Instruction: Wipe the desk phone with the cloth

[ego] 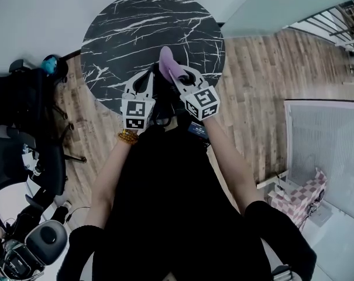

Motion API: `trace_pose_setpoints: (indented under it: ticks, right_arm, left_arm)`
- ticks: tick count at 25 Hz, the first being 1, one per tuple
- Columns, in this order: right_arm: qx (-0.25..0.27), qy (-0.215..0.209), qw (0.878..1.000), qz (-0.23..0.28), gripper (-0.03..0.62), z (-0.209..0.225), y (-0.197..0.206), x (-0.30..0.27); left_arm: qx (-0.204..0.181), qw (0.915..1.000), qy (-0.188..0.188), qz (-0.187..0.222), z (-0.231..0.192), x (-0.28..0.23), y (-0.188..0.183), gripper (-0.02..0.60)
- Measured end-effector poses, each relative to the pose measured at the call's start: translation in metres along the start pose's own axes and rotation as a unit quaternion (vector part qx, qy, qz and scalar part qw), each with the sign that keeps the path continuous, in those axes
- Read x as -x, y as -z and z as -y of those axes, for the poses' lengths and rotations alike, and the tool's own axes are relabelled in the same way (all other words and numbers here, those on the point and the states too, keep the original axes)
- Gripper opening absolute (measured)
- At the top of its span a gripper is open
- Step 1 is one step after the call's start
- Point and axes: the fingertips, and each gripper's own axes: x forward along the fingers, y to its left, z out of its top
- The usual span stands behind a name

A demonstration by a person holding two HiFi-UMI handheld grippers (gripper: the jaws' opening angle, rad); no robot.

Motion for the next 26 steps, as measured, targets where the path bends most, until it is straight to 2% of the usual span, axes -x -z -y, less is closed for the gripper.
trace_pose_setpoints:
  ticks: [7,14,26]
  right_arm:
    - [-0.021,-0.003,1.0,-0.008,0.058,-0.011,0.017,0.005]
    - [-0.081,0.011,0.997,-0.001,0.058,-0.003,0.026,0.007]
    - [-0.085,0.029,0.996,-0.004,0.057,-0.001,0.033,0.016]
  left_arm:
    - [0.0,1.0,-0.007,-0.006,-0.004,0.007,0.009,0.014]
    - [0.011,0.9998,-0.013,-0.005,-0.011,0.012,0.013,0.014]
    - [0.009,0.9998,-0.003,-0.015,-0.004,0.017,0.024,0.014]
